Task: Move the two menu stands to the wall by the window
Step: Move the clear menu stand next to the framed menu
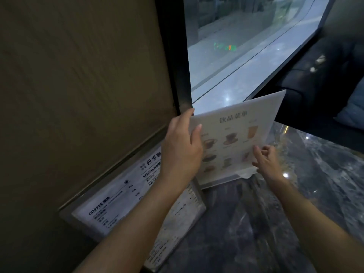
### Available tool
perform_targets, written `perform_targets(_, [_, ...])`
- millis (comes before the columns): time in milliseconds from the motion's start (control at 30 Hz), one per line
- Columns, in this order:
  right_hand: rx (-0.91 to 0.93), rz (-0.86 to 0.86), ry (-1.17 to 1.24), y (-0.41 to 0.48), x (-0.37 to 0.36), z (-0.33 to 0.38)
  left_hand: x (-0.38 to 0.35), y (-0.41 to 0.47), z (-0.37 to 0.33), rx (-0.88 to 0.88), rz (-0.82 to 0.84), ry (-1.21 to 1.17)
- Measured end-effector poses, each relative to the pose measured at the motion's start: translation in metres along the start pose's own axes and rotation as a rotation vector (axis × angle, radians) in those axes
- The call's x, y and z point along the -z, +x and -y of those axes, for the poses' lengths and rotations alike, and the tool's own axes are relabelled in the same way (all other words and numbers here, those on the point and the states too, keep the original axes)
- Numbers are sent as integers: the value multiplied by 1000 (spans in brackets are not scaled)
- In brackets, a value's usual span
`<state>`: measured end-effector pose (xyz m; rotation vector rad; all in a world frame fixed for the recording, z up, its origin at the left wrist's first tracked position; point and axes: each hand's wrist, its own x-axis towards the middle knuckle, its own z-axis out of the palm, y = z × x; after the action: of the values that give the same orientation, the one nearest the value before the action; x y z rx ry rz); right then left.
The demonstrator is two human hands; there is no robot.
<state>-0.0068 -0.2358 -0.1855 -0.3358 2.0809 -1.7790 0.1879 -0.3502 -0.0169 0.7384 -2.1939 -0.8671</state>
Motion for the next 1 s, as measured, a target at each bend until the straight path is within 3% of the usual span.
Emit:
perform_targets(100, [-11,19,0,6,-5,4,10,11,1,-111,-83,167])
perform_targets(600, [-186,282,23,41,-44,30,17,13,8,-230,-110,215])
perform_targets(1000, [-186,277,9,45,-41,22,18,12,14,-289,-139,372])
